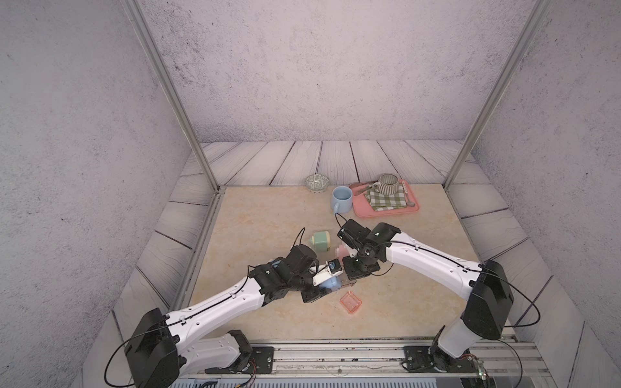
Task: Put the tray back into the pencil sharpener
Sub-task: Close the container of the pencil sharpener.
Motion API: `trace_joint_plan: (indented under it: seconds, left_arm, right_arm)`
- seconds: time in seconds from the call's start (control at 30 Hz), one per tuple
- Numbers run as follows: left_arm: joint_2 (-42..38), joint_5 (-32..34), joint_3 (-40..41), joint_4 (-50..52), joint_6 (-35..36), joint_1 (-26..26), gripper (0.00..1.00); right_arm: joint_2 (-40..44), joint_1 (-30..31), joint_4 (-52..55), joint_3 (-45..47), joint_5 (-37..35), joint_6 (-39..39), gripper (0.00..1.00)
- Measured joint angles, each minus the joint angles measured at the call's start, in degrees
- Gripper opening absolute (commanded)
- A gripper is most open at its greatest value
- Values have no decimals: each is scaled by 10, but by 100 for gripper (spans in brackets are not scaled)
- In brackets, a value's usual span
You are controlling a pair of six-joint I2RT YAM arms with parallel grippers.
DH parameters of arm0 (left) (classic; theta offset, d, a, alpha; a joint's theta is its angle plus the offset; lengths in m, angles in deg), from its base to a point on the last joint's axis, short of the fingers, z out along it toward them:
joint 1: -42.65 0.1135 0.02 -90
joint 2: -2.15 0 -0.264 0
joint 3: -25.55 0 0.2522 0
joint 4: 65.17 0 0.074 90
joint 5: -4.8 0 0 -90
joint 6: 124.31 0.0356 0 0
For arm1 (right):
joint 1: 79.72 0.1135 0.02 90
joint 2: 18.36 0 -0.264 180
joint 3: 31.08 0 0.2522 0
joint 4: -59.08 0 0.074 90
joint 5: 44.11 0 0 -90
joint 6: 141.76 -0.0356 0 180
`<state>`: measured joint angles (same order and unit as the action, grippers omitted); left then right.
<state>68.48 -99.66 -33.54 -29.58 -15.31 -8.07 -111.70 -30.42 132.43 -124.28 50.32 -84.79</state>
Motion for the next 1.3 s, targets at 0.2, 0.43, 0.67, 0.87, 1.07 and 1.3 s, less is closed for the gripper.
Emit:
trace_joint_plan:
  seconds: [0.2,0.43,0.67,0.87,1.07,1.3]
  left_arm:
    - [5,3,-3,2,-2,-1,18]
    - [14,15,-4,16,0,-2,19]
    - [17,19,-4,32,-3,-2,18]
    - [2,18,1,31,-32,-5,18]
    - [-33,25,34,2,-75,-3,19]
    - [-42,13,44,-14,-90,-2,20]
  right_arm:
    - [-1,0,1,-2,2,0,9]
    - [-2,1,-5,-25,36,1,19]
    - [-1,-1,-31,-20,67,-7,19]
    - [16,-4,-76,38,65,-31,12]
    - [50,-3,-89,73,54,-52,8]
    - [59,-4,-94,78,48,-60,7]
